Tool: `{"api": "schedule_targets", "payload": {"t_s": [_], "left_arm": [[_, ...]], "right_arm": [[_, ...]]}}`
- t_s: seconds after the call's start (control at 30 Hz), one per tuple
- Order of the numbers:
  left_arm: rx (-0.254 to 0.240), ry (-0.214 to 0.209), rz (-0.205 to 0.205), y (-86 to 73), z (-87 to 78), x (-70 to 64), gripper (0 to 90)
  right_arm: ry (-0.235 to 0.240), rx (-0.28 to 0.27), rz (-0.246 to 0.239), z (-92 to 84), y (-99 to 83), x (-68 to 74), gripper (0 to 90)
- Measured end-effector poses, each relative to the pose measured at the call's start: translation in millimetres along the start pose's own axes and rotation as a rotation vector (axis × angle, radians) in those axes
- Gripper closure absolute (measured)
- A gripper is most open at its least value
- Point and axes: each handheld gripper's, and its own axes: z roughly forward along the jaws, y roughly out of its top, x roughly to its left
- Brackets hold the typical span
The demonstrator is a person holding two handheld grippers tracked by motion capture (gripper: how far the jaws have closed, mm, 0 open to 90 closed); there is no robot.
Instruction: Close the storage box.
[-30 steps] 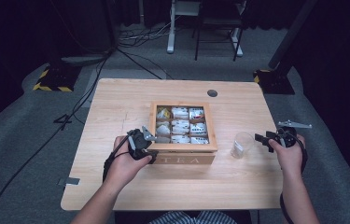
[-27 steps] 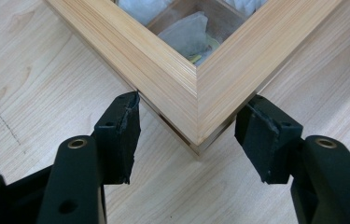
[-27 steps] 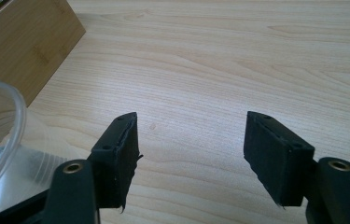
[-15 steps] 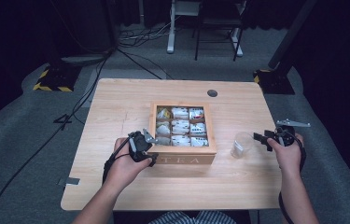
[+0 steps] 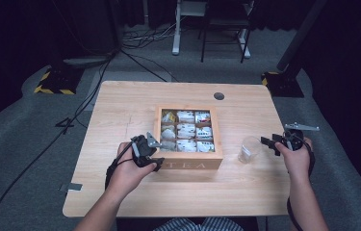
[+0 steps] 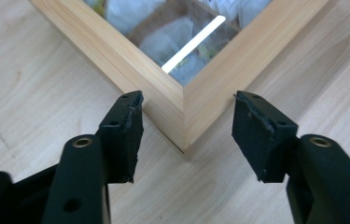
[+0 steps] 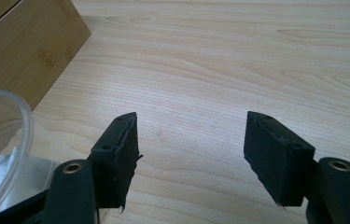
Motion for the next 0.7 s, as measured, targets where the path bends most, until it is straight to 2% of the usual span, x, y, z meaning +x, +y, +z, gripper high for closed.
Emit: {"api": "schedule_targets", "payload": {"t_s": [0.13, 0.27, 0.53, 0.7], "left_arm": [[-0.049, -0.018, -0.025, 0.5, -6.1, 4.1, 37.9], [-0.103, -0.012, -0.039, -0.1, -15.5, 11.0, 32.7], [-0.200, 0.027, -0.061, -9.4, -35.2, 34.9, 28.5], [-0.241, 0.047, -0.082, -19.2, -42.3, 49.2, 26.1]], "right_arm": [[0.000, 0.000, -0.001, -0.1, -0.2, 0.1, 36.1], [-0.002, 0.001, 0.004, 0.3, -1.9, -1.9, 36.1], [-0.007, 0.003, 0.003, 3.7, -3.5, -2.4, 32.9], [-0.011, 0.007, 0.003, 6.2, -4.9, -5.8, 30.2]]}}
